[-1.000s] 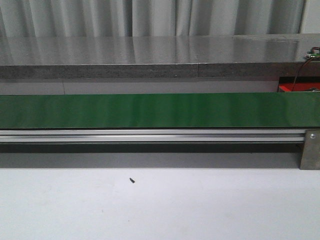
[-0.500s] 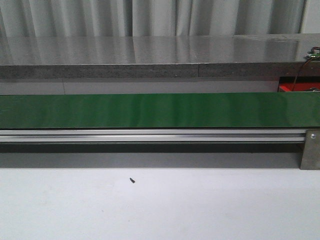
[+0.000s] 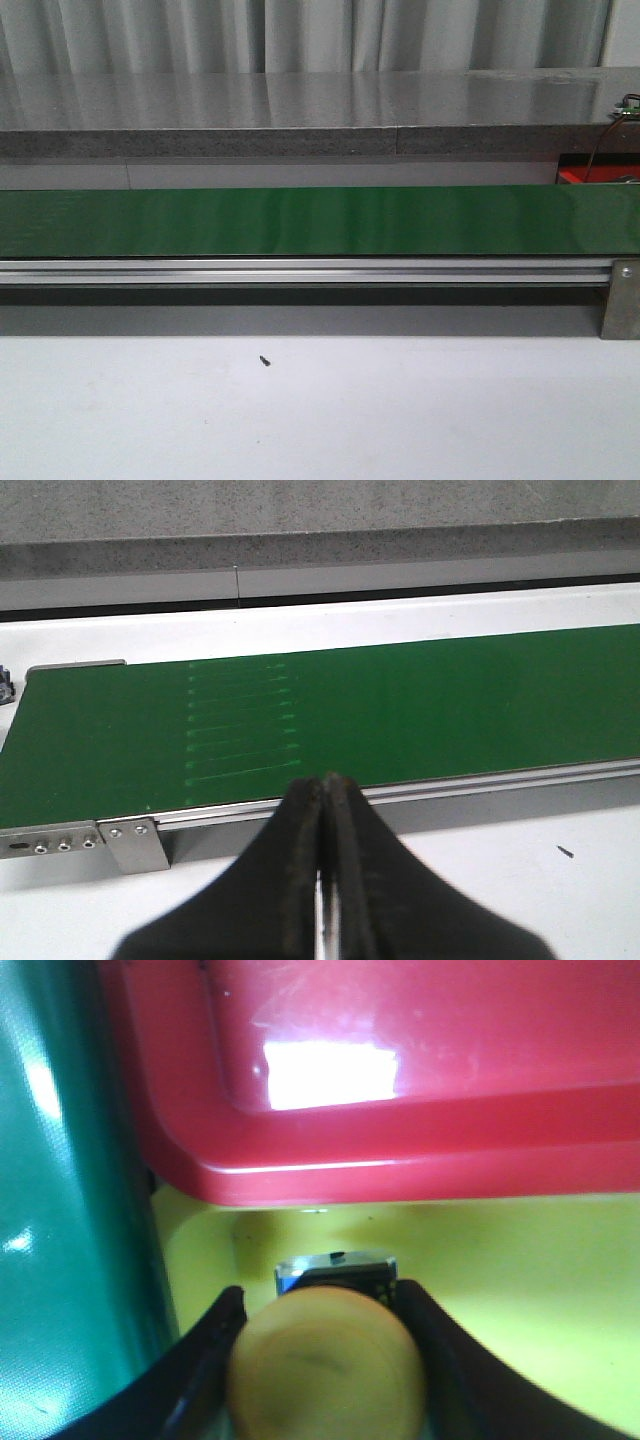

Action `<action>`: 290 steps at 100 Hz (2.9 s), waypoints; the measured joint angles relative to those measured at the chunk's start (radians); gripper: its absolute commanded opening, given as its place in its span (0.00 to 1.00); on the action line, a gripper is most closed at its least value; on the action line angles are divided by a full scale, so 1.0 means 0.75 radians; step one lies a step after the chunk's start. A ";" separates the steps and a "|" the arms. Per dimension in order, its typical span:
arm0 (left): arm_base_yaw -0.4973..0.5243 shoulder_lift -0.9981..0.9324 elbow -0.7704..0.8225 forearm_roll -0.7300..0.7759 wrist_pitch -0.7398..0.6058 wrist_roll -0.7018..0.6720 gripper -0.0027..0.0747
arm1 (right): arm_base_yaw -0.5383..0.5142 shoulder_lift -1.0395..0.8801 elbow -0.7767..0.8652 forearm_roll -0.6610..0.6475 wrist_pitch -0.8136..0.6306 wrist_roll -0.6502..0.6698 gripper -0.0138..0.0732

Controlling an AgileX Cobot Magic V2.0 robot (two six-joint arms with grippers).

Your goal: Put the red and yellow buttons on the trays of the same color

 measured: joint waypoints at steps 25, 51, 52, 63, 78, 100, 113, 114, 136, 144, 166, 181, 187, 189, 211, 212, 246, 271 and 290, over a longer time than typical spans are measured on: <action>0.000 0.000 0.000 0.000 0.000 0.000 0.01 | 0.002 0.000 0.000 -0.015 0.000 0.000 0.31; 0.000 0.000 0.000 0.000 0.000 0.000 0.01 | 0.005 0.000 0.000 -0.015 0.000 0.000 0.31; 0.000 0.000 0.000 0.000 0.000 0.000 0.01 | 0.005 0.000 0.000 -0.015 0.000 0.000 0.31; 0.000 0.000 0.000 0.000 0.000 0.000 0.01 | 0.005 0.000 0.000 -0.017 0.000 0.000 0.31; 0.000 0.000 0.000 0.000 0.000 0.000 0.01 | 0.005 0.000 0.000 -0.017 0.000 0.000 0.31; 0.000 0.000 0.000 0.000 0.000 0.000 0.01 | 0.005 0.000 0.000 -0.017 0.000 0.000 0.31; 0.000 0.000 0.000 0.000 0.000 0.000 0.01 | 0.005 0.000 0.000 -0.017 0.000 0.000 0.31; 0.000 0.000 0.000 0.000 0.000 0.000 0.01 | 0.005 0.000 0.000 -0.017 0.000 0.000 0.31; 0.000 0.000 0.000 0.000 0.000 0.000 0.01 | 0.005 0.000 0.000 -0.017 0.000 0.000 0.33; 0.000 0.000 0.000 0.000 0.000 0.000 0.01 | 0.005 0.000 0.000 -0.017 0.000 0.000 0.41; 0.000 0.000 0.000 0.000 0.000 0.000 0.01 | 0.005 0.000 0.000 -0.017 0.000 0.000 0.69; 0.000 0.000 0.000 0.000 0.000 0.000 0.01 | 0.005 0.000 0.000 -0.017 -0.005 0.000 0.70; 0.000 0.000 0.000 0.000 0.000 0.000 0.01 | 0.005 0.000 0.000 -0.017 -0.007 0.000 0.70; 0.000 0.000 0.000 0.000 0.000 0.000 0.01 | 0.005 0.000 0.000 -0.017 -0.010 0.000 0.70; 0.000 0.000 0.000 0.000 0.000 0.000 0.01 | 0.005 -0.046 0.000 0.000 -0.078 0.000 0.70; 0.000 0.000 0.000 0.000 0.000 0.000 0.01 | 0.005 -0.050 0.000 0.005 -0.081 0.000 0.70; 0.000 0.000 0.000 0.000 0.000 0.000 0.01 | 0.133 -0.369 0.000 0.084 -0.241 -0.134 0.70; 0.000 0.000 0.000 0.000 0.000 0.000 0.01 | 0.318 -0.699 0.079 0.108 -0.319 -0.181 0.70; 0.000 0.000 0.000 0.000 0.000 0.000 0.01 | 0.422 -0.981 0.335 0.110 -0.443 -0.183 0.70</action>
